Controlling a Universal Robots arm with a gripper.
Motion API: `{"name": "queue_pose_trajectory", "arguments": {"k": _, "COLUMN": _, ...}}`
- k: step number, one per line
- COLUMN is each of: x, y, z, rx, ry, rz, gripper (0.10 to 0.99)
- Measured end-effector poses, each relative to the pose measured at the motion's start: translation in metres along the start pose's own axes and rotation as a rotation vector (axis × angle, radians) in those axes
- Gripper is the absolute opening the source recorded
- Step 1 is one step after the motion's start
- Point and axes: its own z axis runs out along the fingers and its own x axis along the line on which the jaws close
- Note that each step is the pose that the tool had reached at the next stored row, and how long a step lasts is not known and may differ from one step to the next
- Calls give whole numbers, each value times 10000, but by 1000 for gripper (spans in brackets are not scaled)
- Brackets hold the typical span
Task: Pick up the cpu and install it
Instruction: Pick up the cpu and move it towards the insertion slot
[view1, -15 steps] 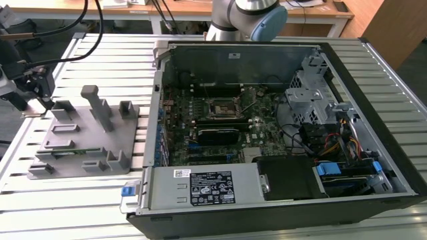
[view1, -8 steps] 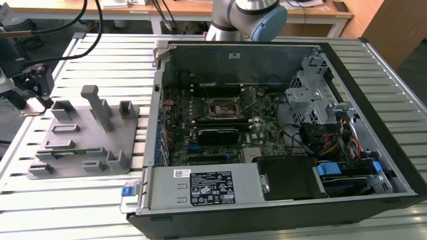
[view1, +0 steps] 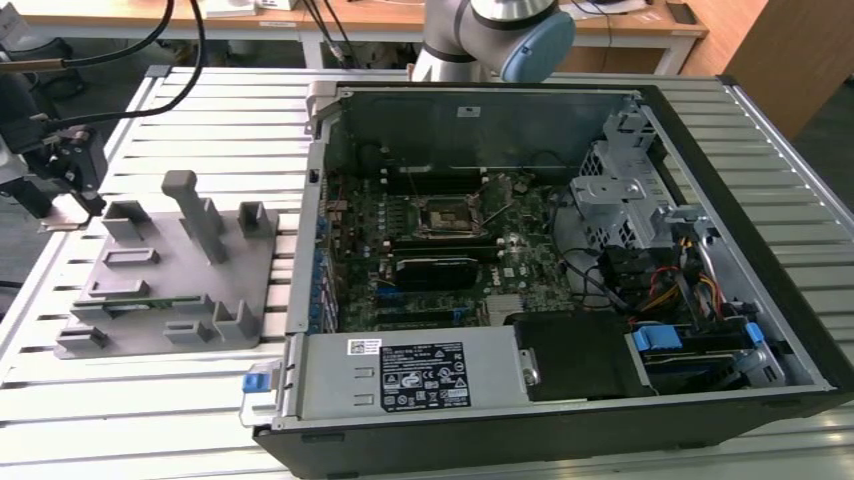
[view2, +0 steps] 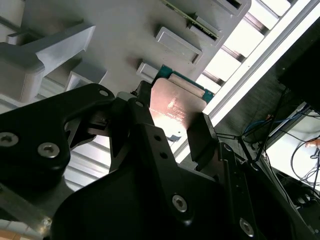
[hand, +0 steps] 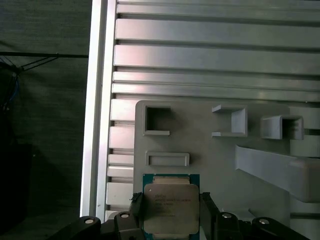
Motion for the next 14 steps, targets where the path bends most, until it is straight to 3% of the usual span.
{"name": "queue_pose_trajectory", "arguments": {"k": 14, "x": 0, "y": 5, "z": -78, "rx": 0, "ry": 0, "rz": 0, "gripper": 537}}
